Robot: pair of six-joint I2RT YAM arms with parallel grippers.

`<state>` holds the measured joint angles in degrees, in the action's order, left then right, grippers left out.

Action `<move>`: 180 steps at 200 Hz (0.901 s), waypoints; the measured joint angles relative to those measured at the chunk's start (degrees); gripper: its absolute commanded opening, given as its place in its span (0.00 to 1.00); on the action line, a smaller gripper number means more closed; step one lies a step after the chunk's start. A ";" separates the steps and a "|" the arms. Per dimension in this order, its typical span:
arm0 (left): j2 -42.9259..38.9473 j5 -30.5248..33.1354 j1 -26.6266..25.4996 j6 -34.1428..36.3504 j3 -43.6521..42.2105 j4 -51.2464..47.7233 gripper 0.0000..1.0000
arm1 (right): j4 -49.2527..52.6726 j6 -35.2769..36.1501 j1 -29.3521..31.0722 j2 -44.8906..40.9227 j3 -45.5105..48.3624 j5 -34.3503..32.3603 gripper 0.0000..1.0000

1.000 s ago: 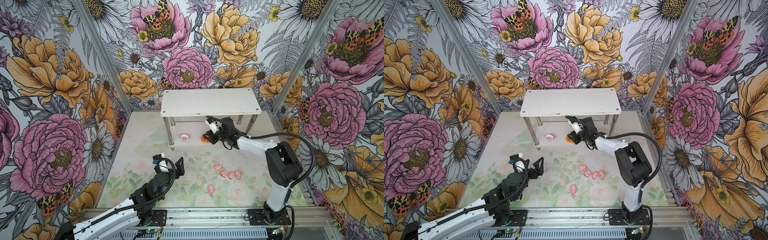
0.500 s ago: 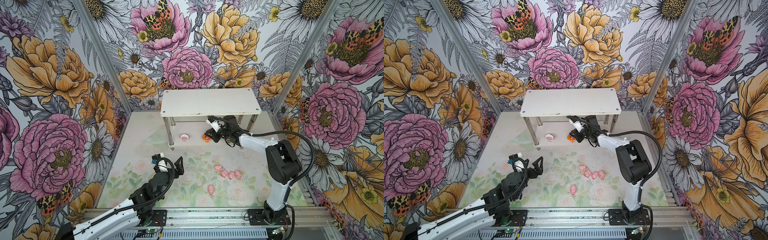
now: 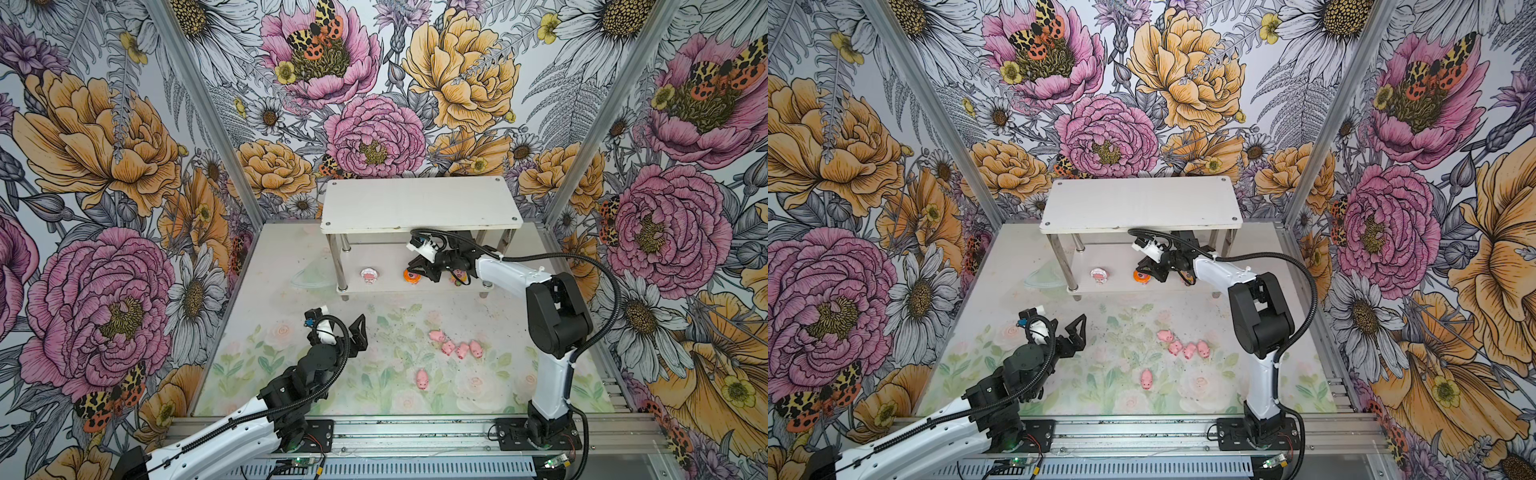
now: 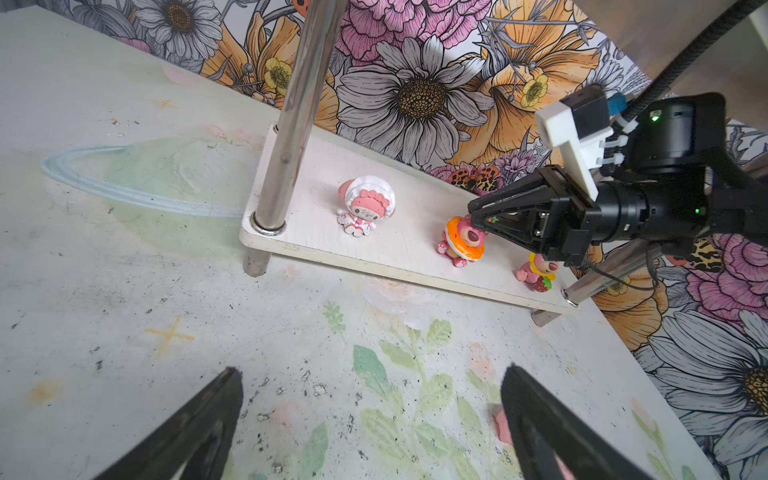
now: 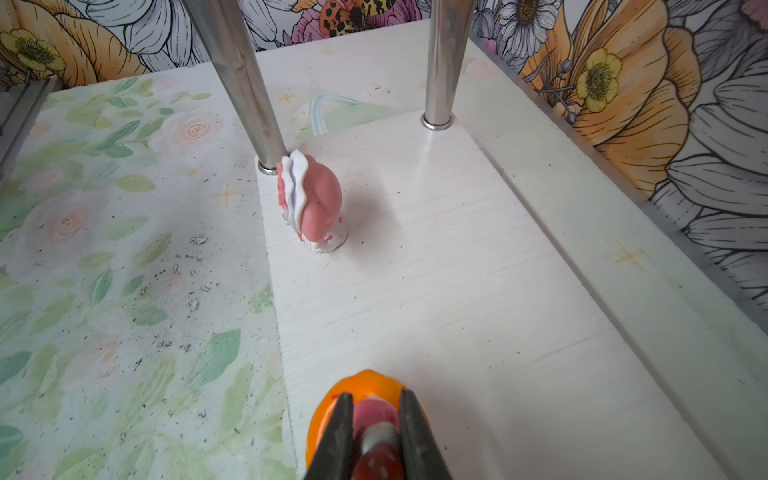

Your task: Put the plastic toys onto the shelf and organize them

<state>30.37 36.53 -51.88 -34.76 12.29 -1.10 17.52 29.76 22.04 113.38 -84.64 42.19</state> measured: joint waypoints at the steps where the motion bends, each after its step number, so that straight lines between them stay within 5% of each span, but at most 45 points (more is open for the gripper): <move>1: 0.00 0.00 0.02 -0.04 0.00 -0.07 0.99 | 0.37 0.31 0.00 0.09 -0.26 0.07 0.07; 89: 2.56 -0.04 0.04 -1.36 0.00 -0.81 0.99 | 14.71 11.02 -0.39 1.49 -6.10 1.57 0.05; 180: 4.66 -0.22 0.04 -1.36 0.02 0.00 0.99 | 16.61 13.27 -0.63 3.34 -9.44 0.31 0.09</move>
<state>35.03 36.32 -51.83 -36.12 12.32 -1.10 34.13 43.03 21.41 116.73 -94.08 42.50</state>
